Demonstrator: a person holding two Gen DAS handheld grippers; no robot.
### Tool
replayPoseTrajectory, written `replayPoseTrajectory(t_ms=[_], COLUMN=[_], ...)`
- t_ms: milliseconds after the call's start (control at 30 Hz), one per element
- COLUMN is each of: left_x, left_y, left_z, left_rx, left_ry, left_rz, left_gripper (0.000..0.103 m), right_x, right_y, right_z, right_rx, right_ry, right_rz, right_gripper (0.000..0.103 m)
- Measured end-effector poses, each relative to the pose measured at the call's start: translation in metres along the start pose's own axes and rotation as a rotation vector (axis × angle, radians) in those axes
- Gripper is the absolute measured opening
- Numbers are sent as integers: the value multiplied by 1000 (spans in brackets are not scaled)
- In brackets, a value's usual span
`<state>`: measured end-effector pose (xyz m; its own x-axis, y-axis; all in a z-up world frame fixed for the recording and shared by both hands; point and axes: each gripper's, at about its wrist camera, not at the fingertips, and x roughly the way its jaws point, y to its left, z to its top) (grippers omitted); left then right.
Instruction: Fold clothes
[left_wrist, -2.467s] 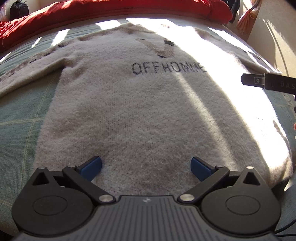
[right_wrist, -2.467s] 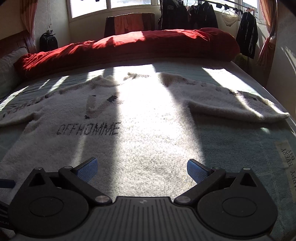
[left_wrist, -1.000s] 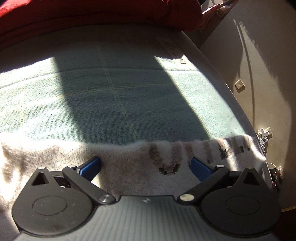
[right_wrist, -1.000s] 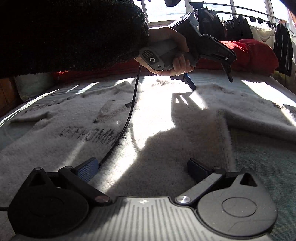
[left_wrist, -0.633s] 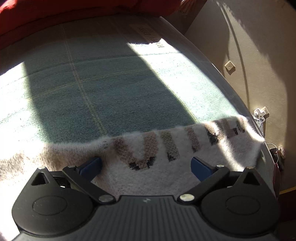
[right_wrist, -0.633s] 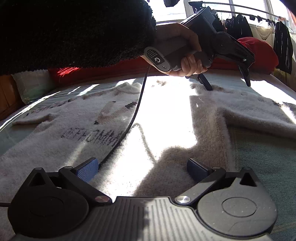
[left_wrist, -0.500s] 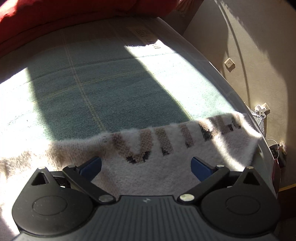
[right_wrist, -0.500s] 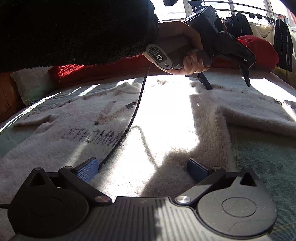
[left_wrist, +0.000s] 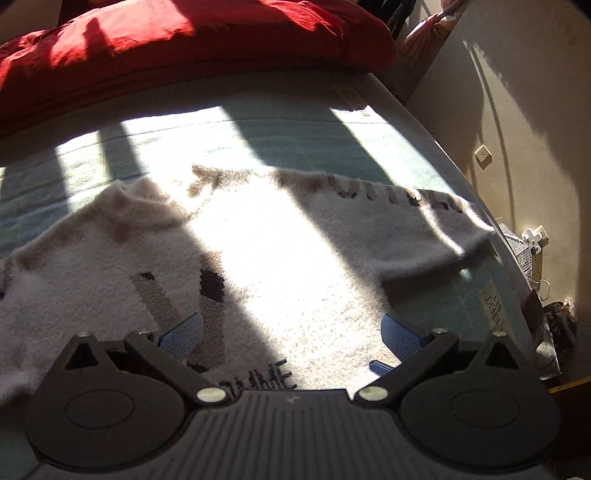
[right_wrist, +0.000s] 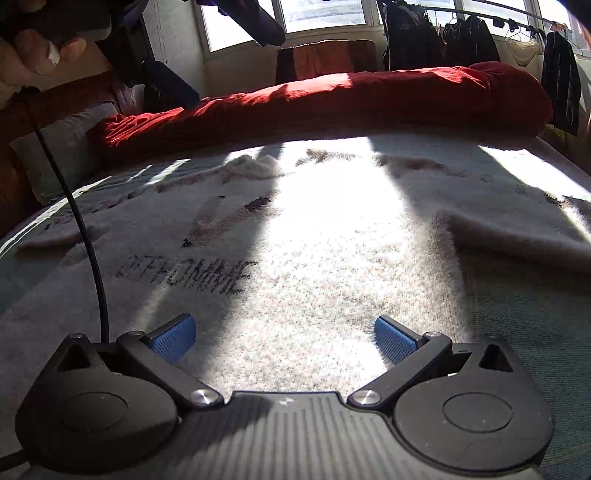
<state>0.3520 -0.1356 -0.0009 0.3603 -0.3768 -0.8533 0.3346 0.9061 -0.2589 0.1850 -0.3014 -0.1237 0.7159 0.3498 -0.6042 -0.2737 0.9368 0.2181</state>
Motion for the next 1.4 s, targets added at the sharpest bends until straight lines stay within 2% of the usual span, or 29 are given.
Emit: replayPoseTrajectory(t_ms=[133,267,300,567,667,700,800,1000,1267,1333,1400], left_x=[-19,-19,-17,0,2,0,-6,-17,1,-3,-13], left_y=[32,55,59,61,56,52,52,75,103,110,120], left_z=[-50,-92,-109,-197,-216,-222,-222,-208,-211,-211,-206], left_rx=[-79,-177,-188,-243,-235,-199,-179,-243,-287,-288,-291], left_ry=[-48,-55,-61,-59,-52,-59,-78,-134,-111,-123,-152], left_rz=[42,33,51,120,122,135,138,104,47,16,17], left_gripper=[102,102,102,102,102,102,102,102,102,102,102], right_x=[-26,-50,-55,-81,-84,-85,-90,-86,-38,-30,-24], right_y=[9,20,23,54,61,63,68,69,66,66,66], right_z=[10,21,23,21,15,15,18,22,-2,-7,-10], right_rx=[-28,-36,-27,62,81,78,53,58,67,64,56], right_ry=[46,64,67,125,180,192,202,248,409,436,453], right_rz=[-41,-55,-62,-112,-146,-148,-154,-136,-158,-168,-180], right_gripper=[103,103,103,103,103,103,103,103,103,103,103])
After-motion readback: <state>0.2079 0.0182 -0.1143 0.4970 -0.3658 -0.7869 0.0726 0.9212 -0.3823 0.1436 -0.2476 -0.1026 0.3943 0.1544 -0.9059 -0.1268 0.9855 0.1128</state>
